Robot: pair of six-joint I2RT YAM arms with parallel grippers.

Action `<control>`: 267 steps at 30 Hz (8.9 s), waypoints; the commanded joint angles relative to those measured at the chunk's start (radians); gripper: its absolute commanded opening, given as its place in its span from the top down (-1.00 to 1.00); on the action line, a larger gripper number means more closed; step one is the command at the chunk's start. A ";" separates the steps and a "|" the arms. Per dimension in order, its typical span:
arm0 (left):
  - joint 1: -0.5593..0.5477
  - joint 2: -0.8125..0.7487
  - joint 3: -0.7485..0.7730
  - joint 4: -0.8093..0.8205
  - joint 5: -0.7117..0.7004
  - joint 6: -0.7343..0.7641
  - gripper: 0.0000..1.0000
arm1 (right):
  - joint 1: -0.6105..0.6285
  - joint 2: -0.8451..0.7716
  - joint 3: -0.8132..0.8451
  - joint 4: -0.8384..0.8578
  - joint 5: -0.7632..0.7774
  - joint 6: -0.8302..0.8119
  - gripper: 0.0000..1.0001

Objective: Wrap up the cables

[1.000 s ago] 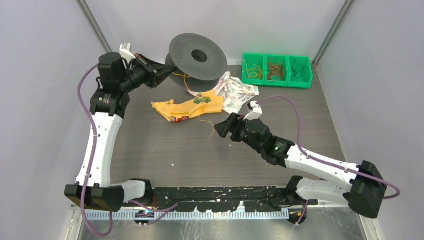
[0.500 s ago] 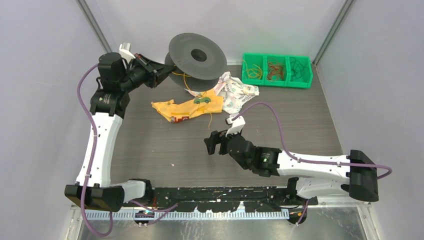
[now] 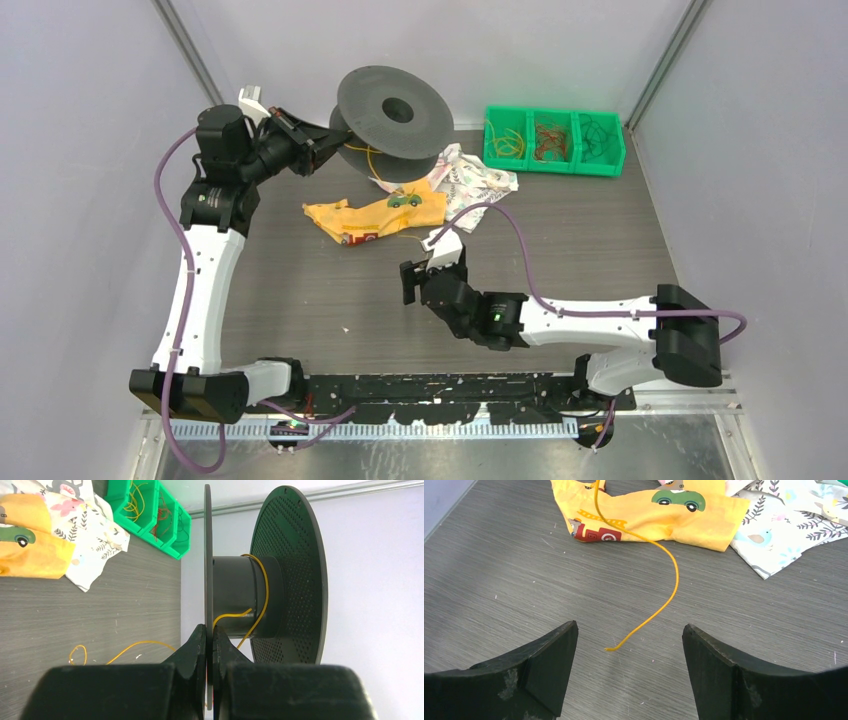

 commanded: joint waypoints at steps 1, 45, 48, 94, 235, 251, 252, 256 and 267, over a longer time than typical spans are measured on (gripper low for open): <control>0.008 -0.041 0.018 0.117 0.021 -0.035 0.99 | 0.000 0.021 0.048 0.032 0.030 -0.007 -0.57; 0.012 -0.050 -0.020 0.091 -0.006 -0.035 0.99 | -0.225 -0.349 -0.137 -0.038 -0.269 0.032 -0.37; 0.013 -0.052 -0.020 0.087 -0.018 -0.035 0.99 | -0.137 -0.287 -0.120 0.009 -0.194 -0.005 -0.40; 0.015 -0.043 -0.024 0.104 0.024 -0.017 0.99 | -0.275 -0.086 -0.094 0.113 -0.062 0.054 0.99; -0.353 0.332 0.104 -0.144 -0.665 0.350 0.99 | -0.266 -0.046 0.647 -0.445 -0.911 0.208 0.99; -0.155 0.139 -0.074 0.141 -0.258 0.014 0.99 | -0.314 -0.086 0.393 -0.377 -0.762 0.290 0.99; -0.143 0.130 -0.084 0.154 -0.236 -0.005 0.99 | -0.324 -0.091 0.380 -0.371 -0.762 0.295 0.99; -0.117 0.100 -0.098 0.181 -0.188 -0.043 0.99 | -0.393 -0.114 0.317 -0.332 -0.783 0.331 0.99; -0.079 0.062 -0.123 0.212 -0.106 -0.081 0.99 | -0.595 -0.173 0.229 -0.275 -0.932 0.400 0.99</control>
